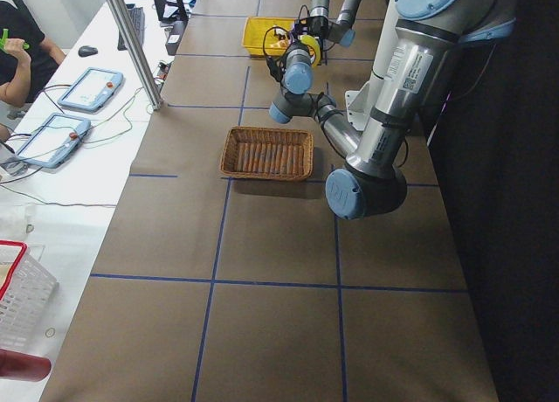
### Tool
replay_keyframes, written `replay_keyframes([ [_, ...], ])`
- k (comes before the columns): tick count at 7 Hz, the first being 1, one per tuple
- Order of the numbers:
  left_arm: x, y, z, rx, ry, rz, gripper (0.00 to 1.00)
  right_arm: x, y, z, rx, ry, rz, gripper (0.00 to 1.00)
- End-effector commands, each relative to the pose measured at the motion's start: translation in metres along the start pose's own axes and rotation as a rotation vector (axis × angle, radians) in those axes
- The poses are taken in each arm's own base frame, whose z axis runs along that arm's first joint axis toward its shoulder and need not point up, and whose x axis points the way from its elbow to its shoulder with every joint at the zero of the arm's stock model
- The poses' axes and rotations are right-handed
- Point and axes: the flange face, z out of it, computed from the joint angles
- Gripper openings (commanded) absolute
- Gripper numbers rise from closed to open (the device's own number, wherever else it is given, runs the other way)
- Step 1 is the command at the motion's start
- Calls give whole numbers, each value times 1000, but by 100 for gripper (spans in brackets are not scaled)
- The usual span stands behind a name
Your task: Move tape to another basket
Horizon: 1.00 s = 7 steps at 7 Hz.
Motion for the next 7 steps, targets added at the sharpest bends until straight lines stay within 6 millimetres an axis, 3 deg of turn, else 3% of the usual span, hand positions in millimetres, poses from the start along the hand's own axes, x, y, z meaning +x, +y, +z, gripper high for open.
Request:
replay_keyframes([
  [1,-5,-25,-28,43,-93,-4,0,-1,-31,-22,36,53,-21,100],
  [4,6,-55,-35,123,-356,76,0,-45,-138,-90,136,337,-47,100],
  [5,2,-66,-31,158,-417,102,0,-47,-160,-97,184,422,-118,100],
  [7,-11,-85,-27,185,-542,204,0,-50,-214,-132,299,645,-182,100],
])
